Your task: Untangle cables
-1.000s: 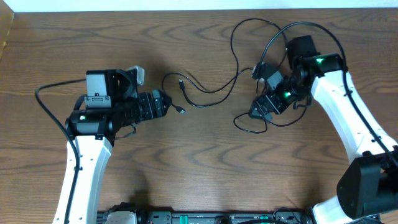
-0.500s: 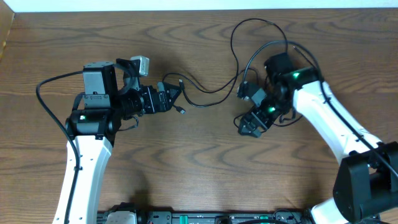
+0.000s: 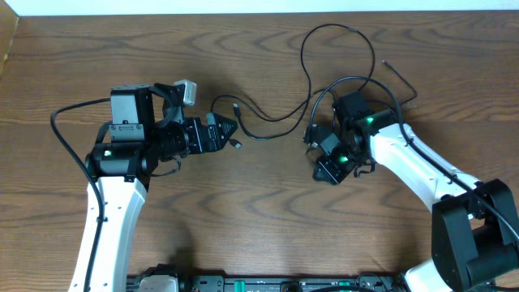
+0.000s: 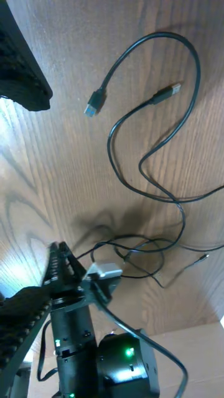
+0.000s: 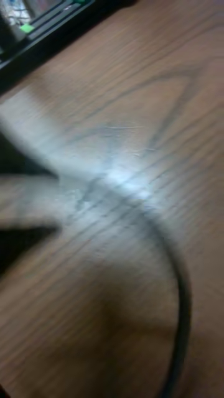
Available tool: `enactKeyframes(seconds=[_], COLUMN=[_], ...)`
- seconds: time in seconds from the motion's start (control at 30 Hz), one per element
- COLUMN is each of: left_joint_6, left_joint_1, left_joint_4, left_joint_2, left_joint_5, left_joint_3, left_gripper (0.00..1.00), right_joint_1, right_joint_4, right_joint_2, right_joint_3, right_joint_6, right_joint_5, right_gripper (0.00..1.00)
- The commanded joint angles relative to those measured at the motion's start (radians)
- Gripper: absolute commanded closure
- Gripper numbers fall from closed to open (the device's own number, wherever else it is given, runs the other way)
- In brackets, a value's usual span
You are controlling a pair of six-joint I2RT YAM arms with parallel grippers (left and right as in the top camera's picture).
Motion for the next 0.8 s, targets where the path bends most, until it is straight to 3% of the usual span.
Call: enactKeyframes(seconds=[0.0,0.17,0.4,0.77], left_joint_6=[0.021,0.021,0.021,0.021], left_joint_1=[-0.003,-0.003,-0.003,-0.01], left_joint_4=[-0.012,-0.038,-0.061,-0.063], left_joint_2=[0.002,0.002,0.002,0.002], left_joint_5=[0.018,0.017,0.017,0.018], left_joint_3=[-0.001,-0.001,-0.001,-0.001], left_gripper=[0.05,0.05,0.05,0.05], right_joint_1=[0.008,0.008,0.008,0.008], right_joint_4=[0.027,0.015,-0.117,-0.45], right_joint_2=[0.008,-0.019,-0.06,-0.061], right_joint_3=[0.02,0.187,0.617,1.252], right_joint_6=[0.105,0.201,0.371,0.386], right_joint_5=[-0.035,-0.067,-0.031,0.028], right_gripper=[0.99,0.99,0.99,0.99])
